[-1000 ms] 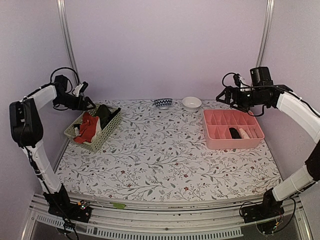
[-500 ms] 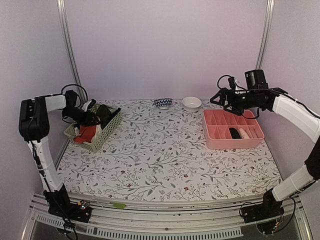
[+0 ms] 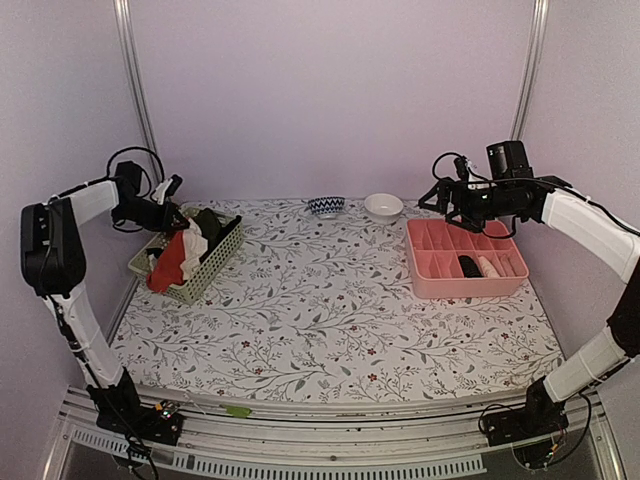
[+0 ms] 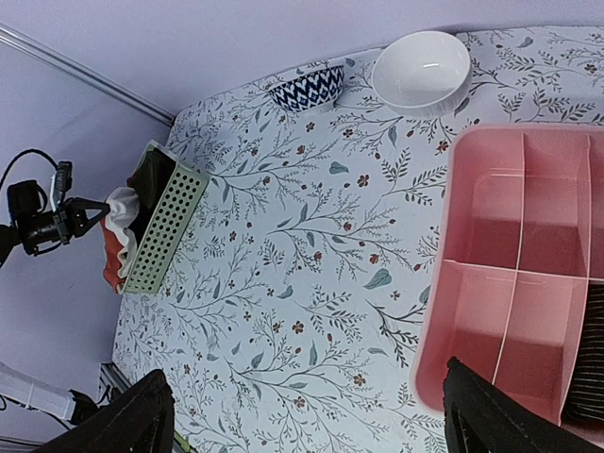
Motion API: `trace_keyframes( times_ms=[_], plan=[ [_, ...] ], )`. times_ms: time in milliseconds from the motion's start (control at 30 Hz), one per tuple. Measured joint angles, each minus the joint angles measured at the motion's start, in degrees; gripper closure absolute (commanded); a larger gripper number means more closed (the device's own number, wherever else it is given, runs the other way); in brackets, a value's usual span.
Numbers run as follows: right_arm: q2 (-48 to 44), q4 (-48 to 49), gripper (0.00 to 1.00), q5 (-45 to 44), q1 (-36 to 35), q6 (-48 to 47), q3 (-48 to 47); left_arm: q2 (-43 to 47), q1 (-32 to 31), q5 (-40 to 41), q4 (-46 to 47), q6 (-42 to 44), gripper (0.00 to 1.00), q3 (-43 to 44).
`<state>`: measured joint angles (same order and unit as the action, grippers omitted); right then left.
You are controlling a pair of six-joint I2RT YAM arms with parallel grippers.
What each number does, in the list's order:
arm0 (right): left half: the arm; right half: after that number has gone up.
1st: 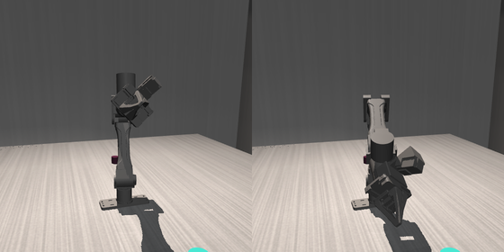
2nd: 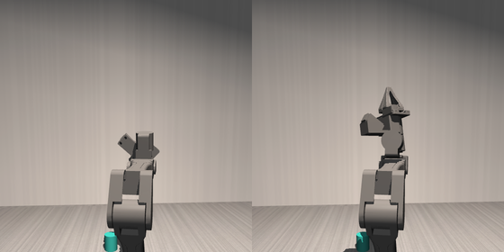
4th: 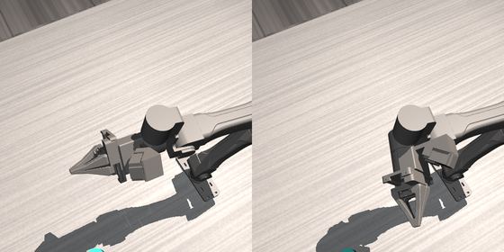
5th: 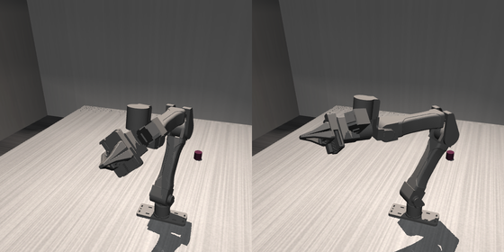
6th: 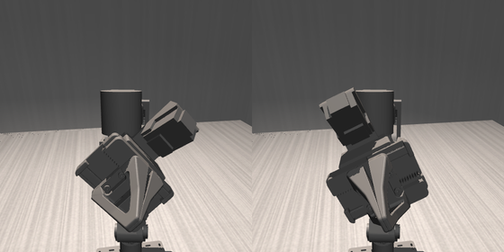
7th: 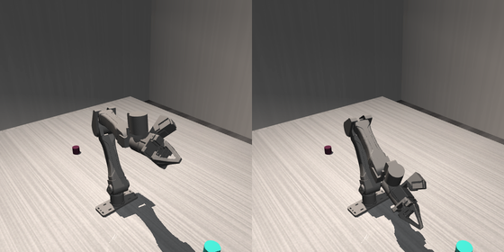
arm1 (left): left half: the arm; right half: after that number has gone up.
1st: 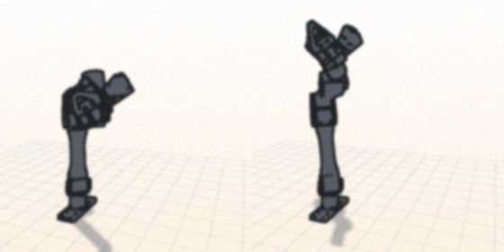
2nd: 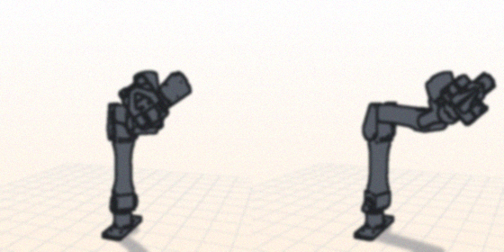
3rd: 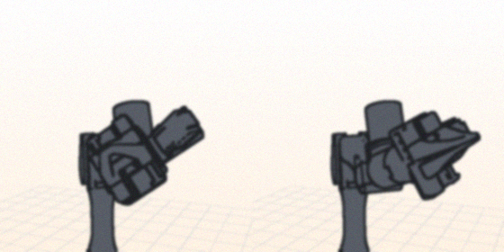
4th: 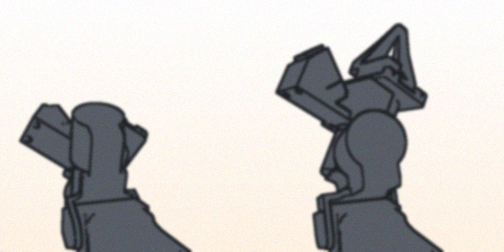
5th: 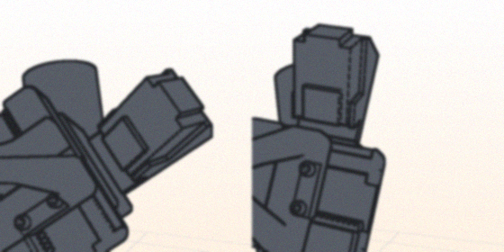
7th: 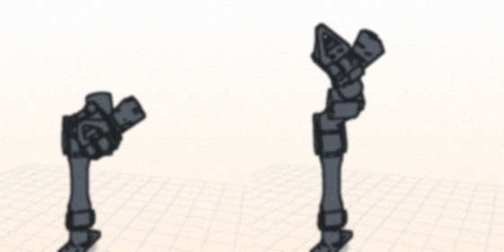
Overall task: Roll the underwear
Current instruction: Pick up the underwear from the bin, then put down the underwear at the center of the board.
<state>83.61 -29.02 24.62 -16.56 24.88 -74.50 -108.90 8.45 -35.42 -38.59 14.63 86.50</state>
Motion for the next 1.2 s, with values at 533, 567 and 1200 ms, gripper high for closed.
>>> trace_keyframes(
  times_ms=[533, 567, 1200],
  plan=[
    [0.15, 1.05, 0.01, 1.42, -0.02, 0.0, 0.0, 7.23, 0.13, -6.78, -0.98, 0.57, 1.0, 10.25],
    [0.15, 1.05, 0.01, 1.46, -0.02, 0.0, 0.0, 7.23, 0.13, -8.37, -1.6, 0.87, 1.0, 11.28],
    [0.15, 2.34, 0.01, 2.75, -0.04, 0.0, 0.87, 8.66, -15.58, -25.49, -20.92, 13.77, 1.0, 18.62]
  ],
)
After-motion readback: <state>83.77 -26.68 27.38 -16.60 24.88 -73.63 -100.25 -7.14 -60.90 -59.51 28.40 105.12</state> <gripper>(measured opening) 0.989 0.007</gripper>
